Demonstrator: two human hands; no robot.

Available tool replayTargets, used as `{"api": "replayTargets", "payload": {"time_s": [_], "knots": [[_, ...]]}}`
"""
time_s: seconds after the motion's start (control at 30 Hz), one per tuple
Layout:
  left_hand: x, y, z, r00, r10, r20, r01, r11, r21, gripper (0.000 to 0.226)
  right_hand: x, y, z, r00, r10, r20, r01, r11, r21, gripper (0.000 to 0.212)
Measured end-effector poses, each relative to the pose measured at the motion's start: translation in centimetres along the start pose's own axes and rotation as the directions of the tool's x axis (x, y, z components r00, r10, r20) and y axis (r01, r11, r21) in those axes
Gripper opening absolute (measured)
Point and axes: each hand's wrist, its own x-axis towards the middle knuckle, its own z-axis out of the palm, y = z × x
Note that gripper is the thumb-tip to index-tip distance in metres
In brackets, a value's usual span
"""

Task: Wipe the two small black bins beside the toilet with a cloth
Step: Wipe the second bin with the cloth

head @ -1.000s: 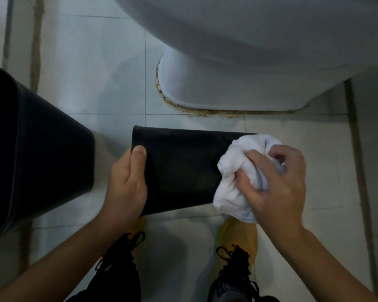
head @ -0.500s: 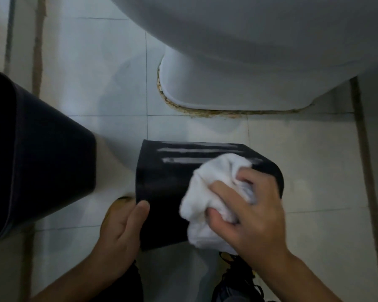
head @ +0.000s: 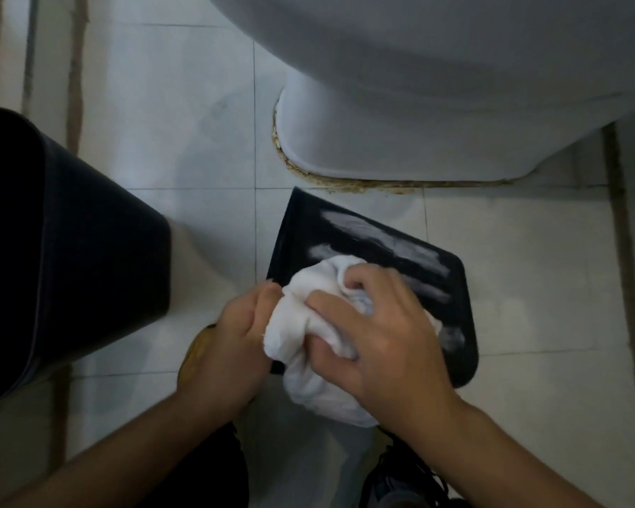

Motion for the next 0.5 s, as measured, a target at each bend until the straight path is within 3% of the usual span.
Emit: {"api": "replayTargets", "payload": {"time_s": [0.1, 0.13, 0.17, 0.23, 0.4, 0.5], "knots": [[0.7, -1.6, 0.0, 0.998, -0.026, 0.056, 0.027, 1.0, -0.017, 0.016, 0.2, 0.3, 1.1, 1.0, 0.004, 0.031, -0.003, 0.999, -0.039, 0.025], [0.9, -1.5, -0.1, 0.989, -0.059, 0.137, 0.065, 0.997, -0.041, 0.012, 0.0, 0.4, 1.3, 0.999, -0.004, 0.033, 0.005, 0.999, -0.034, 0.026], [1.1, -1.6, -0.2, 0.986, -0.019, 0.167, 0.015, 1.0, 0.028, 0.009, -0.3, 0.5, 1.5, 0.999, -0.019, 0.033, 0.02, 0.999, -0.028, 0.028], [1.4, -2.2, -0.3, 0.997, 0.027, 0.071, -0.034, 0.994, 0.101, 0.018, -1.3, 0.7, 2.2, 0.997, -0.058, 0.059, 0.061, 0.997, -0.045, 0.035], [0.4, -2.5, 0.4, 0.984, -0.136, 0.116, 0.14, 0.99, -0.028, 0.029, -1.9, 2.2, 3.8, 0.977, -0.158, 0.144, 0.175, 0.978, -0.115, 0.042], [0.4, -2.9, 0.7, 0.977, -0.17, 0.126, 0.183, 0.978, -0.098, 0.032, 0.8, 3.0, 4.5, 0.996, -0.004, 0.093, 0.015, 0.992, -0.125, 0.041]]}}
